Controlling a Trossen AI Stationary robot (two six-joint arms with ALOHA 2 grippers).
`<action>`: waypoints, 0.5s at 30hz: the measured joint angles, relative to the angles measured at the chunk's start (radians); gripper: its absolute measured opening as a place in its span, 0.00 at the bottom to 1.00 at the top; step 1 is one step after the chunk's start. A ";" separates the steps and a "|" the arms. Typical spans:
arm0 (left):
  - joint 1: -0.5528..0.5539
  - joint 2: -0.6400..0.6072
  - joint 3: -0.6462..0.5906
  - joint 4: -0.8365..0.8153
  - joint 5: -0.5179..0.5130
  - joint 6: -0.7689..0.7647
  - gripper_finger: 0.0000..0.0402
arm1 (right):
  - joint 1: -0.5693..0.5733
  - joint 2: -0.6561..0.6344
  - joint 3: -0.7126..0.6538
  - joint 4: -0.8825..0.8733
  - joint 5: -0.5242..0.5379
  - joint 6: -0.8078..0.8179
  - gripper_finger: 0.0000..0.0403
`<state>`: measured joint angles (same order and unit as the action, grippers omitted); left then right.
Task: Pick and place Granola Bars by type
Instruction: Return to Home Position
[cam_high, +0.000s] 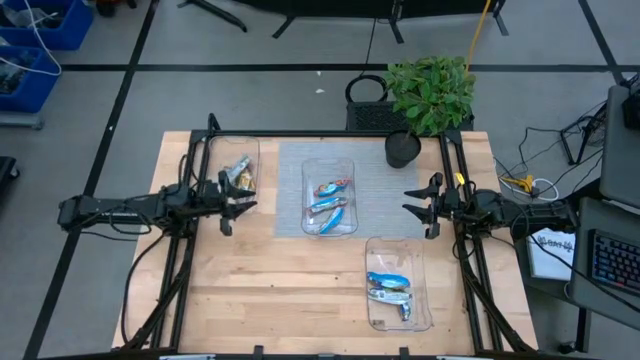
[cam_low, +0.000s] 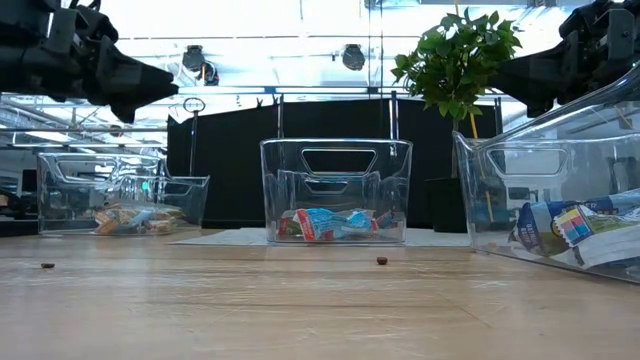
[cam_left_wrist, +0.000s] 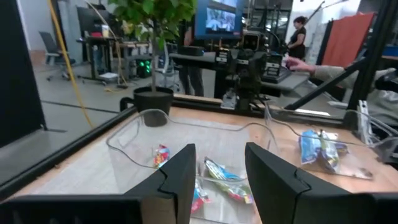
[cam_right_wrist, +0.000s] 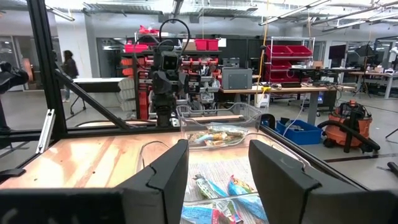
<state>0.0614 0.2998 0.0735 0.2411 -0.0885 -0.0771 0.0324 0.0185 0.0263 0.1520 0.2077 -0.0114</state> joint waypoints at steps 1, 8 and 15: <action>-0.006 -0.011 -0.005 0.001 -0.012 0.000 0.36 | 0.000 0.000 0.000 0.000 0.000 0.000 0.40; -0.053 -0.065 -0.049 0.002 -0.054 -0.004 0.36 | 0.000 0.000 0.000 0.001 0.000 0.027 0.40; -0.091 -0.073 -0.055 -0.025 -0.108 0.000 0.36 | 0.000 0.000 0.000 -0.005 -0.083 0.053 0.40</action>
<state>-0.0292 0.2264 0.0181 0.2161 -0.1961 -0.0774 0.0322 0.0181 0.0262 0.1473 0.1250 0.0416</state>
